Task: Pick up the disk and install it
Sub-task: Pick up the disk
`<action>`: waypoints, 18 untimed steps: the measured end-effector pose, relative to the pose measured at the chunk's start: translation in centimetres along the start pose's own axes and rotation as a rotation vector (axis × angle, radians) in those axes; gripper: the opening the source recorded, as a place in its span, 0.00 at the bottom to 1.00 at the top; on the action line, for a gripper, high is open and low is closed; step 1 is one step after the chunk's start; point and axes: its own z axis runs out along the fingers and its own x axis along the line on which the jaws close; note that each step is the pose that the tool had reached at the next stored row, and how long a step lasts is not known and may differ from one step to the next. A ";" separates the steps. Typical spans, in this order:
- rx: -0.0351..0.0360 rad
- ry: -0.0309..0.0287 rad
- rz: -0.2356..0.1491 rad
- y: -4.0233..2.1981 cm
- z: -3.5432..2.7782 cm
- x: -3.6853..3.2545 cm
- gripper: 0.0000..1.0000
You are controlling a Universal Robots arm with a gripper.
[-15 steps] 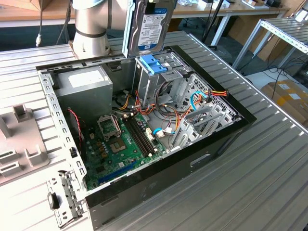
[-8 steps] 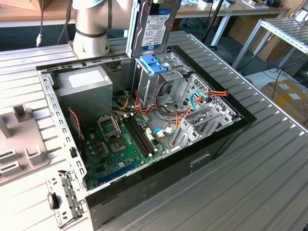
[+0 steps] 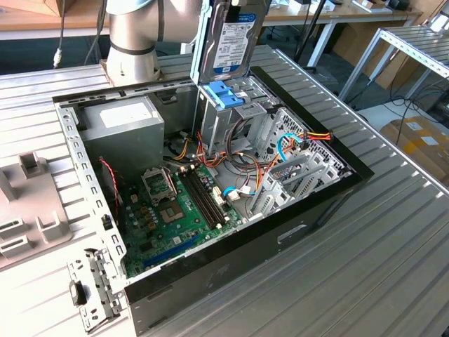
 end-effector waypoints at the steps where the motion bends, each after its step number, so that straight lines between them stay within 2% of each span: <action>1: -0.0002 0.0000 0.000 -0.16 -0.01 0.12 0.36; 5: -0.0003 0.0001 0.000 -0.29 -0.03 0.66 0.36; 15: -0.0003 -0.0001 0.000 -0.29 -0.09 3.93 0.36; 18: -0.0003 0.0001 0.000 -0.29 -0.09 4.50 0.36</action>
